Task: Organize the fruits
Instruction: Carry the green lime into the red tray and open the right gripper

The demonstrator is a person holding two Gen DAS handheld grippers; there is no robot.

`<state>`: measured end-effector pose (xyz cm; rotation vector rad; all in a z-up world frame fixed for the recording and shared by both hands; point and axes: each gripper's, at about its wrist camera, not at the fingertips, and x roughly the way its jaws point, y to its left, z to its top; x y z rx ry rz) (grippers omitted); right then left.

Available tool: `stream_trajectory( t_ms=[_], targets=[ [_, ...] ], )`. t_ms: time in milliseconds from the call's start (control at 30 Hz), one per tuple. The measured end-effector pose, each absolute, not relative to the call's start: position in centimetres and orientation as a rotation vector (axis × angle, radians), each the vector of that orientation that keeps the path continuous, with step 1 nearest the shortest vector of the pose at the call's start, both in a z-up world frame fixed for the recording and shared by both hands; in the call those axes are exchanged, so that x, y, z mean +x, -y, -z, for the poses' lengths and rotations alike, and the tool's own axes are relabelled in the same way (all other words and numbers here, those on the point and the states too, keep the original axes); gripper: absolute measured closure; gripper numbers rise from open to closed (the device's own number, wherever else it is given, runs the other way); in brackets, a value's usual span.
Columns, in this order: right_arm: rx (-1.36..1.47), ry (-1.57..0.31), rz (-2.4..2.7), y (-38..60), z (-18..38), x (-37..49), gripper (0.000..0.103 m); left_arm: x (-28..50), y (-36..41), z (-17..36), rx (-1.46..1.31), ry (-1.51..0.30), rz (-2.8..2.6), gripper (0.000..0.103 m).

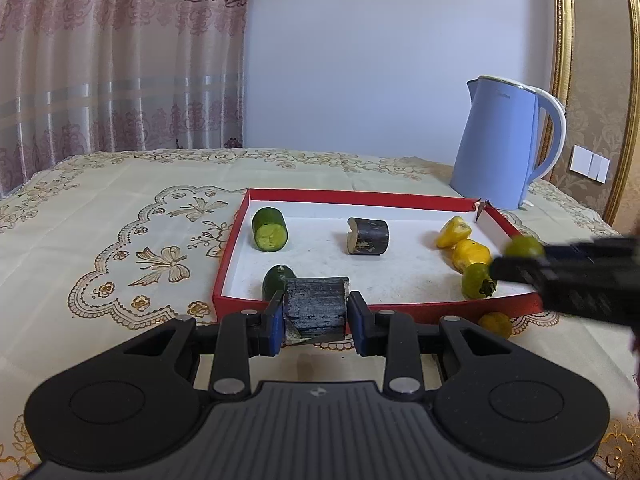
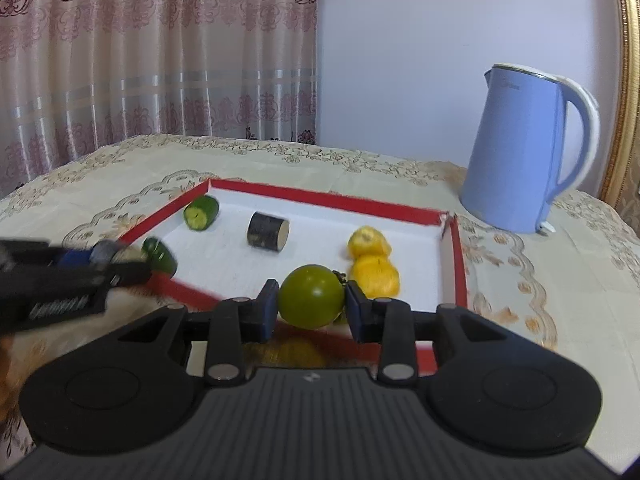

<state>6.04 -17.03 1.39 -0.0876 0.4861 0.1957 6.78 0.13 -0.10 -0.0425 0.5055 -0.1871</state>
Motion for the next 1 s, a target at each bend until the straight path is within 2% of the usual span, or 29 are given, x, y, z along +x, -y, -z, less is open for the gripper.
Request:
stream_trajectory(
  t_ms=[300,600,633,667,700,733,967,1000],
  targets=[
    [-0.069,-0.542,-0.151,17.1,-0.7,14.6,0.070,6.9,0.1,0.2,-0.028,-0.510,0.193,0.071],
    [-0.128,-0.508,-0.125,15.8,-0.8,17.4,0.070,6.9,0.5,0.4,0.000,-0.505,0.180,0.071],
    [-0.113,-0.511,-0.129,16.0,-1.1,17.2,0.068,6.9,0.6,0.4,0.003,-0.505,0.175,0.071],
    [-0.096,-0.504,-0.128,16.3,-1.4,16.8,0.053,6.9,0.5,0.4,0.003,-0.506,0.174,0.071],
    [-0.082,-0.493,-0.121,16.7,-1.6,16.4,0.035,7.0,0.5,0.4,0.002,-0.507,0.175,0.071],
    [-0.076,-0.475,-0.111,17.0,-1.9,15.7,0.031,6.9,0.6,0.4,0.002,-0.509,0.176,0.071],
    [0.086,-0.331,-0.043,20.8,-3.8,9.6,0.034,6.8,0.6,0.4,0.013,-0.498,0.162,0.071],
    [0.131,-0.307,-0.029,21.5,-3.8,8.9,0.030,6.9,0.6,0.4,0.013,-0.498,0.163,0.071]
  ],
)
